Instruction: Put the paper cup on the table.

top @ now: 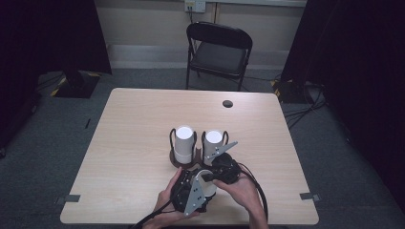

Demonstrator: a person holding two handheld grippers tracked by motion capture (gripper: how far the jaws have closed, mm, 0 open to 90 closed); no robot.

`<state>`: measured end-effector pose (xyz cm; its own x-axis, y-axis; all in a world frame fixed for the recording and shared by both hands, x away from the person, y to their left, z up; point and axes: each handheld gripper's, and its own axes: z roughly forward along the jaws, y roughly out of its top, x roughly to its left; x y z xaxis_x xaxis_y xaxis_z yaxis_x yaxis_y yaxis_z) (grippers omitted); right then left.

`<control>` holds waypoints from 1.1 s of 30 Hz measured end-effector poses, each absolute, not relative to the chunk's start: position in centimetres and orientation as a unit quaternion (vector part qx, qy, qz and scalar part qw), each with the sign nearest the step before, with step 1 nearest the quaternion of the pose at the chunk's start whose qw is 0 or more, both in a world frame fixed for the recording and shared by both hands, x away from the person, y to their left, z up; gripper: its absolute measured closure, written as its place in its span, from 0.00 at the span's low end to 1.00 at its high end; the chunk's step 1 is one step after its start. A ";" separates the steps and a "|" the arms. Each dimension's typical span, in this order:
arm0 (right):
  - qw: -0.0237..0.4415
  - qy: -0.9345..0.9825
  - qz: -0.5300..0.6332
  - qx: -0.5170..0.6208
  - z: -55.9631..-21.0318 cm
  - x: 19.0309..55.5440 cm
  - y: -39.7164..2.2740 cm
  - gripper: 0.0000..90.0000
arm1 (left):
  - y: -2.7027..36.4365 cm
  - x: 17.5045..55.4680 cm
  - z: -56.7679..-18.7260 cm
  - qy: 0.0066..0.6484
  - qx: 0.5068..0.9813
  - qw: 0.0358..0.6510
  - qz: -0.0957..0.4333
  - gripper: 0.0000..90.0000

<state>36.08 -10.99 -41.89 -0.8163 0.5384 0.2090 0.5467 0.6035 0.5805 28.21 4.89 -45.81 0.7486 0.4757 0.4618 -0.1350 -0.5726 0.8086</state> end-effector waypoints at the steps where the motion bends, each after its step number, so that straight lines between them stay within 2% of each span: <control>1: 0.006 -0.894 -0.328 -0.304 -41.9 36.1 -11.0 0.99 | 4.9 28.2 -45.7 0.100 0.821 0.449 0.337 0.21; 16: 0.006 -0.890 -0.330 -0.315 -41.8 36.0 -11.0 0.98 | 5.1 28.4 -45.8 0.118 0.815 0.461 0.329 0.25; 33: -0.002 -0.861 -0.382 -0.335 -41.7 35.5 -12.3 0.86 | 5.8 28.9 -46.0 0.153 0.802 0.484 0.315 0.25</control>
<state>35.54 -12.29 -41.66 -0.7758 0.5785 0.2521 0.5750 0.4834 0.6601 28.86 5.80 -45.96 0.7550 0.5494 0.3579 -0.0599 -0.4858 0.8720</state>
